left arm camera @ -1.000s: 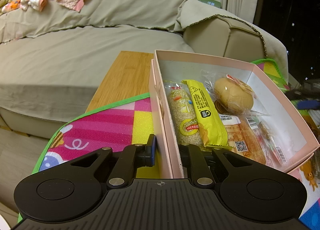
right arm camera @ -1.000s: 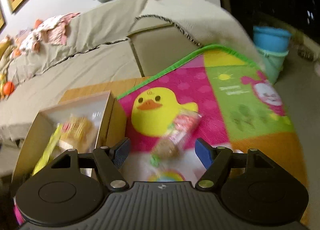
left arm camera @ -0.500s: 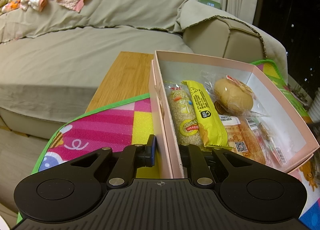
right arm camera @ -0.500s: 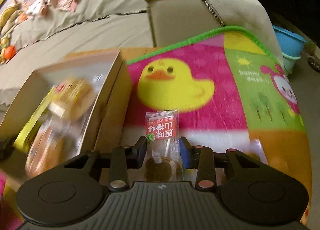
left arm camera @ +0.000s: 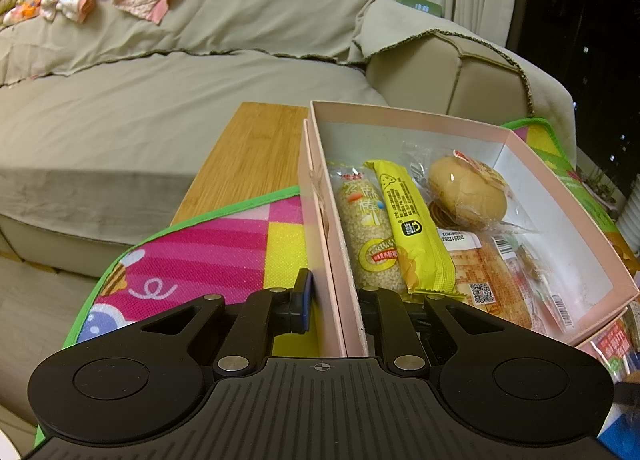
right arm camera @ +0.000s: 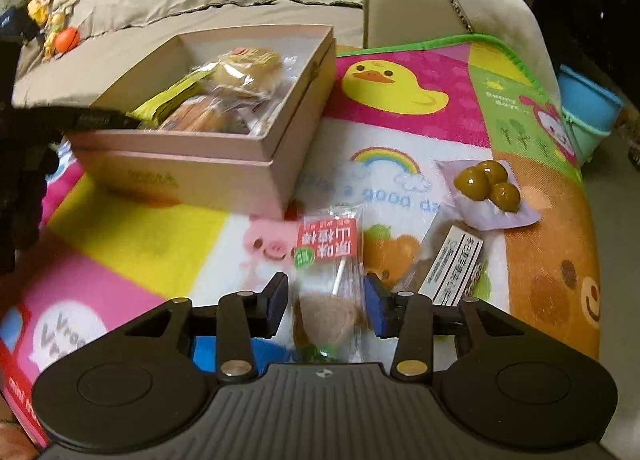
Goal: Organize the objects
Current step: 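Carry the red-labelled packet with the right tool and drop it in the box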
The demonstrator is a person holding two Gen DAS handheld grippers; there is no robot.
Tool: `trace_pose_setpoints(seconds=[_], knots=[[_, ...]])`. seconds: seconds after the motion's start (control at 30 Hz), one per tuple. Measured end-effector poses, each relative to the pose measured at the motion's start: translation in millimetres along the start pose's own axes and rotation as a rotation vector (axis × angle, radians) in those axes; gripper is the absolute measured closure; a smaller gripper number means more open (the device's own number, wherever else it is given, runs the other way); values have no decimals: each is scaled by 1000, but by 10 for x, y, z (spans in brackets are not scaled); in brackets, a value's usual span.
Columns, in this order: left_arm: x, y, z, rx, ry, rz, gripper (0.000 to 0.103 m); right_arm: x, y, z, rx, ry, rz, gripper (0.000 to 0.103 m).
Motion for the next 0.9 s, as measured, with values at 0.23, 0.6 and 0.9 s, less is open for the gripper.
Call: trace_pose_setpoints(seconds=[0.23, 0.6, 0.9], knots=[[0, 0, -3, -1, 0, -1, 88, 39, -122, -49, 11, -12, 1, 68], [9, 3, -16, -3, -1, -1, 88, -94, -684, -8, -52, 31, 66, 68], [14, -1, -21, -3, -1, 1, 88, -916, -1251, -35, -143, 87, 278, 68]])
Point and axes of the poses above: each gripper's, at about its wrist camera, not at the fingertips, and y roughly the way its jaws point, z to its right, x to its underside, the point moved 7 cm from there along y, roughly the way its jaws point, and after that the axes turned 14 degrees about x, right-handed, at the moved point
